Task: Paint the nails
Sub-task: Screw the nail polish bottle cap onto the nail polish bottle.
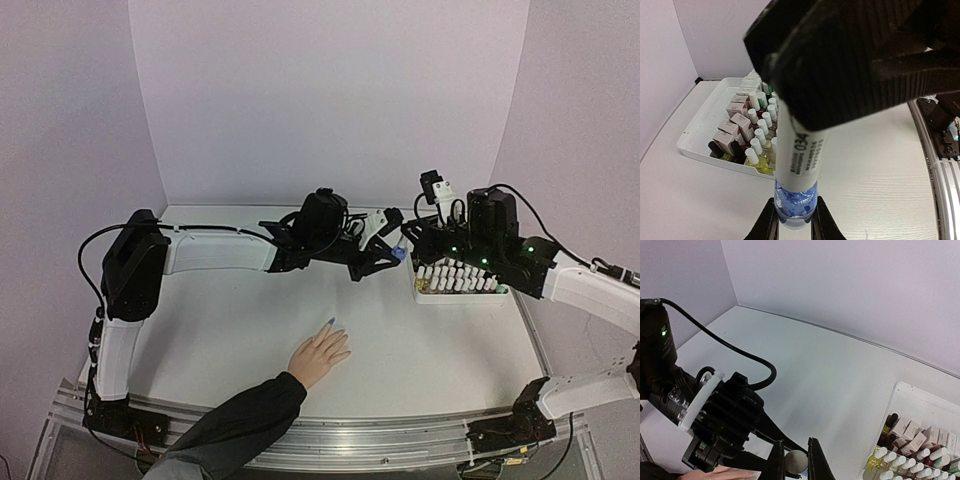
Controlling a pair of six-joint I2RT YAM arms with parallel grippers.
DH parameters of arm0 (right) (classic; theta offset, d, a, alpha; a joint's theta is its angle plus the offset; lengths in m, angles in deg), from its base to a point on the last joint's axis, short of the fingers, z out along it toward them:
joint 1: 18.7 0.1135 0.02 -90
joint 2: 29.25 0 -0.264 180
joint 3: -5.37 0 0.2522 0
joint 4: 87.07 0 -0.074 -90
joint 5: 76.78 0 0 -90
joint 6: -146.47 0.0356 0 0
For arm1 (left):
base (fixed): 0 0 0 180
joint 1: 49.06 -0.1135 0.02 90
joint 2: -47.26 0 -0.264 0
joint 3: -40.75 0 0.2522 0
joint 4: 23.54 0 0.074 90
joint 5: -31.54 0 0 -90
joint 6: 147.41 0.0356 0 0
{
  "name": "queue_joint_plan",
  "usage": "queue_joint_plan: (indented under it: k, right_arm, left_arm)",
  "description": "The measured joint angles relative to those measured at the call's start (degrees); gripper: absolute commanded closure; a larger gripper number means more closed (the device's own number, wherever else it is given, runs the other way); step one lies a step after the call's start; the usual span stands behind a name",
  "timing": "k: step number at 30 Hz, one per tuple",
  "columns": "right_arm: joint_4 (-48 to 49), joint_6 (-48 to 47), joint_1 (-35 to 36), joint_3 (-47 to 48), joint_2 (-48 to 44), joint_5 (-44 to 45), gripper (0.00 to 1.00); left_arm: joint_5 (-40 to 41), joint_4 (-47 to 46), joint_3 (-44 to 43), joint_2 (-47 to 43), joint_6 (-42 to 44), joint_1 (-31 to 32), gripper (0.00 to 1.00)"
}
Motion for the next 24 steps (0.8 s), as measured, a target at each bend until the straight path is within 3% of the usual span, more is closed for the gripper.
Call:
queue_joint_plan:
  k: [17,20,24]
  right_arm:
    - [-6.74,11.81,3.80,9.15,10.31,17.81,1.00]
    - [-8.87,13.50,3.82,11.75,12.04,18.73,0.94]
    - [-10.98,13.85,3.82,13.66,13.04,19.08,0.77]
  left_arm:
    - [12.61,0.48,-4.18,3.88,3.80,0.47,1.00]
    - [13.41,0.41,-4.33,3.97,3.65,0.27,1.00]
    - [13.28,0.36,-4.34,3.97,3.49,0.03,1.00]
